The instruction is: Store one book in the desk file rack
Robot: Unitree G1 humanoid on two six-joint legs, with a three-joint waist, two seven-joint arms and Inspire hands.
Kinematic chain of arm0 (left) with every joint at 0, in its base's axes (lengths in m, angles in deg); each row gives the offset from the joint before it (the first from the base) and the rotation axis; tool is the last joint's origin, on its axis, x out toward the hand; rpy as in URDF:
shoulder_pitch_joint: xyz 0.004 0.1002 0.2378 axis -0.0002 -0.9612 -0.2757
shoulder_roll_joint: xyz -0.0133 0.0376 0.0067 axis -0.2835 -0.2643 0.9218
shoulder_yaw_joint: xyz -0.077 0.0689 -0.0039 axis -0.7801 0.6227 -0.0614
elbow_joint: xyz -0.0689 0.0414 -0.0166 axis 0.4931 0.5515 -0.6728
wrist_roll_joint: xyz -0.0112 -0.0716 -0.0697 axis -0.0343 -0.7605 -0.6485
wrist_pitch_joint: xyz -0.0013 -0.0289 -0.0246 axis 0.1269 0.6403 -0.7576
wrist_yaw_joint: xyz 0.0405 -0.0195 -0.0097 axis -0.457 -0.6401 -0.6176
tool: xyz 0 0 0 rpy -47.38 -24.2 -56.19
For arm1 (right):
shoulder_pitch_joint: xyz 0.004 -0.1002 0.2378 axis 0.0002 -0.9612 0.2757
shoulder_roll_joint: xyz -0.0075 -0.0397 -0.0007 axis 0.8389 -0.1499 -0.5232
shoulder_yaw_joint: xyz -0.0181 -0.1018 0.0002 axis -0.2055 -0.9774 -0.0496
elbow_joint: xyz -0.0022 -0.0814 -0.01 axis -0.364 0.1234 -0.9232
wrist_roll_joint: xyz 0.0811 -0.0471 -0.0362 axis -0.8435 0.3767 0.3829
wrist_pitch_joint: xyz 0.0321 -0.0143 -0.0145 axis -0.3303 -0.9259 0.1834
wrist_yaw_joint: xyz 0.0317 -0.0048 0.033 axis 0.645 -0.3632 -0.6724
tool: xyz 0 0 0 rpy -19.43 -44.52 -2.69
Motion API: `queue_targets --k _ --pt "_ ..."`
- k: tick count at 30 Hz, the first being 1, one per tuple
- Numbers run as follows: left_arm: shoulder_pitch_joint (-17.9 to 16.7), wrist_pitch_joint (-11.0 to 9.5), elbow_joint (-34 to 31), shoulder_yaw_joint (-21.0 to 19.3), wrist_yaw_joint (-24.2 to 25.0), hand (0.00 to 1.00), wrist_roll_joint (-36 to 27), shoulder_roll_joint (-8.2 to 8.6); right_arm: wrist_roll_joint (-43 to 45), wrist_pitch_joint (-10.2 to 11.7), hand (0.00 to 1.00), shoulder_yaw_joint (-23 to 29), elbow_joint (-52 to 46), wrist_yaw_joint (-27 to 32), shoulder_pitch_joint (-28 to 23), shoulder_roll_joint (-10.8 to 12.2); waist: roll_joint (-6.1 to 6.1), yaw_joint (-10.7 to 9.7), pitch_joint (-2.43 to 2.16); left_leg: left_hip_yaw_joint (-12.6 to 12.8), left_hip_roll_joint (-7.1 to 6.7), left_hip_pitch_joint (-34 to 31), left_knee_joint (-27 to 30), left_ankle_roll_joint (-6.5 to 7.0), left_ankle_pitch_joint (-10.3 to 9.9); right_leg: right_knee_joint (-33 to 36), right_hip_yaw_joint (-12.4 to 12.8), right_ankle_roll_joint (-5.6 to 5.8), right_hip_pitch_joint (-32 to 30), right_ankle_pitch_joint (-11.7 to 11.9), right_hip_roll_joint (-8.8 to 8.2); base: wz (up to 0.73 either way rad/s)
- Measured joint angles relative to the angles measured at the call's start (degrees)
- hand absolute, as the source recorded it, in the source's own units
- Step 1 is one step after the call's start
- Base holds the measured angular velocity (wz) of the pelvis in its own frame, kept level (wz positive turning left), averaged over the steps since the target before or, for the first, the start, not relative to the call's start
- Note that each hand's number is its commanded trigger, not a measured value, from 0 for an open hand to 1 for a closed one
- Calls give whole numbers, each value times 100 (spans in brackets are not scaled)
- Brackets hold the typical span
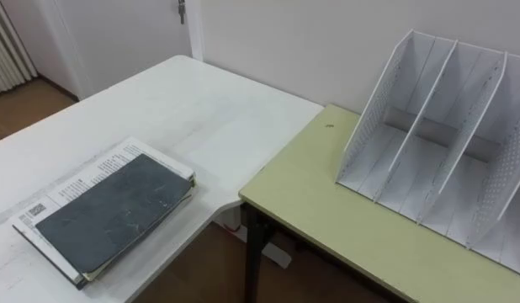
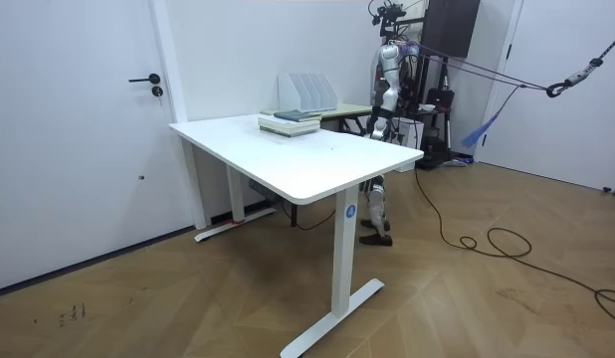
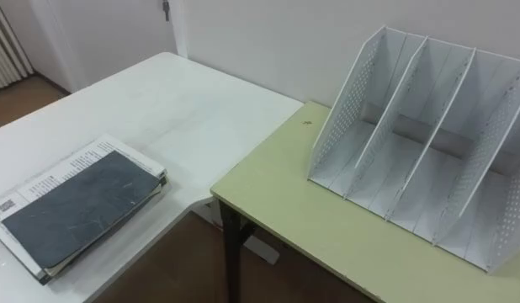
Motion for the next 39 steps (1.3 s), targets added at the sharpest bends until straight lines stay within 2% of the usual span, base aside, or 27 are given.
queue_targets --k 4,12,26,32,34,37,39 --pt "-38 55 1 18 26 0 2 0 -24 -5 0 -10 -6 31 -19 4 -8 -1 2 5 -1 16 0 0 0 -1 20 1 16 1 2 -3" --pt "-105 294 0 27 132 0 51 -1 -23 -24 0 -12 -13 122 -35 19 -1 -13 8 1 -1 92 -14 0 0 0 33 5 102 2 3 0" --pt "-101 291 -13 117 107 0 116 -2 -47 -25 0 -16 -3 159 -32 37 24 -30 4 -5 9 95 -20 -7 -10 1 -56 13 138 12 4 2" --pt "-62 280 -158 104 -81 0 319 3 -195 -13 0 -18 -6 158 -29 36 38 -117 6 -2 9 89 -21 -10 -11 -1 -62 12 143 12 6 0" --pt "-62 246 -392 96 -190 0 401 2 -274 -10 0 -18 -6 158 -53 34 50 -117 5 1 9 90 -21 -10 -11 -2 -54 12 143 12 7 0" --pt "-14 91 -850 95 -366 0 500 -4 -289 4 0 -30 -9 159 -59 10 54 -132 7 1 5 80 -19 -9 -11 -1 -52 13 128 12 0 0" --pt "34 -103 -1224 196 -486 0 501 -13 -278 62 0 -115 -16 197 -55 -2 62 -151 6 1 1 63 -20 -8 -10 0 -55 15 112 13 -2 0"
